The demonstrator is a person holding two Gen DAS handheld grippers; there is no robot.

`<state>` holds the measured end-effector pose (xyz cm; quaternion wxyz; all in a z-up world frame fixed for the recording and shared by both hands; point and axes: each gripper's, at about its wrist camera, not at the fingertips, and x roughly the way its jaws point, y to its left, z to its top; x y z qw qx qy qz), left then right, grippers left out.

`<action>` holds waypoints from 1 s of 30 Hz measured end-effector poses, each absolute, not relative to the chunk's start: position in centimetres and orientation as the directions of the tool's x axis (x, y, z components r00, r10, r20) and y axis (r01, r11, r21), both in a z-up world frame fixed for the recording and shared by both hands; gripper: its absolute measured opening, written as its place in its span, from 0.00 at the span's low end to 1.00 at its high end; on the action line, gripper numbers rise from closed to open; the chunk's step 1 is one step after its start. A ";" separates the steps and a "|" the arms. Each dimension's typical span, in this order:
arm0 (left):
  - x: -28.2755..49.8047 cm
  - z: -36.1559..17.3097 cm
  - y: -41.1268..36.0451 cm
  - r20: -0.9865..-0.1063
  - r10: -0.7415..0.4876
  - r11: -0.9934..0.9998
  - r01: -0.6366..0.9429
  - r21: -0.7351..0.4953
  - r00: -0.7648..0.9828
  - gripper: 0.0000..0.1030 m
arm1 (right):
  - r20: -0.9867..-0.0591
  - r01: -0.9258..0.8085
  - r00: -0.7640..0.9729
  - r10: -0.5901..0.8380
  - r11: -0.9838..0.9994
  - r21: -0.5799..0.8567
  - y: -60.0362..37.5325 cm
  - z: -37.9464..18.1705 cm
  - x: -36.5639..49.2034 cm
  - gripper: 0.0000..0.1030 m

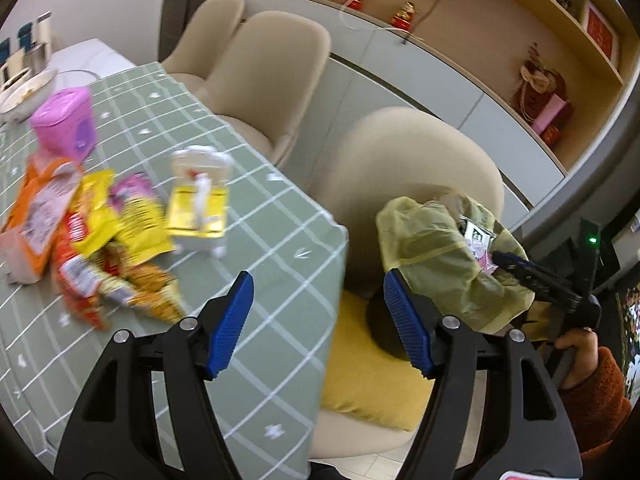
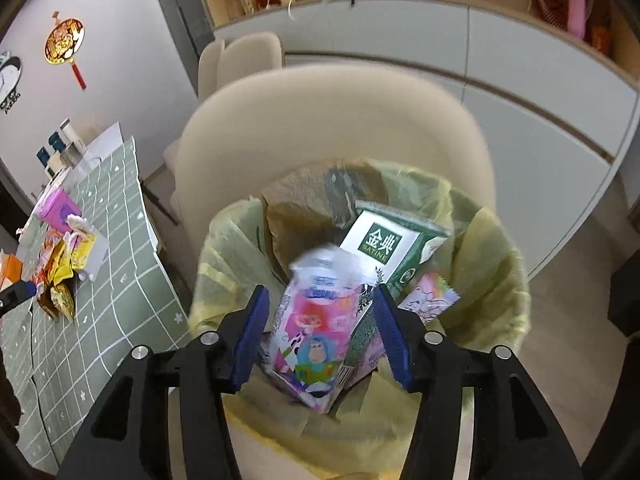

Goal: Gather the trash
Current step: 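Move both grippers back to the table toward the orange snack bag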

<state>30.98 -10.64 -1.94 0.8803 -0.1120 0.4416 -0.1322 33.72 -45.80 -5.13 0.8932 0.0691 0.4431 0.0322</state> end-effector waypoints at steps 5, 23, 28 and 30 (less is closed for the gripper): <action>29.2 -1.6 -6.8 -0.742 -0.315 0.942 0.100 -0.321 0.592 0.62 | -0.754 0.018 0.645 0.123 0.984 0.175 -44.2 -2.4 31.5 0.50; 22.2 -3.9 12.1 -0.743 -0.136 0.923 -0.188 -0.335 0.655 0.62 | -0.678 -0.256 0.670 0.303 0.951 0.173 -24.9 1.3 25.9 0.50; 21.5 -4.5 15.0 -0.740 -0.122 0.910 -0.223 -0.349 0.661 0.62 | -0.689 -0.324 0.640 0.341 0.932 0.161 -21.2 0.6 25.4 0.50; 21.3 -4.8 15.3 -0.737 -0.132 0.907 -0.219 -0.360 0.663 0.62 | -0.692 -0.342 0.631 0.351 0.926 0.158 -20.3 0.4 25.3 0.50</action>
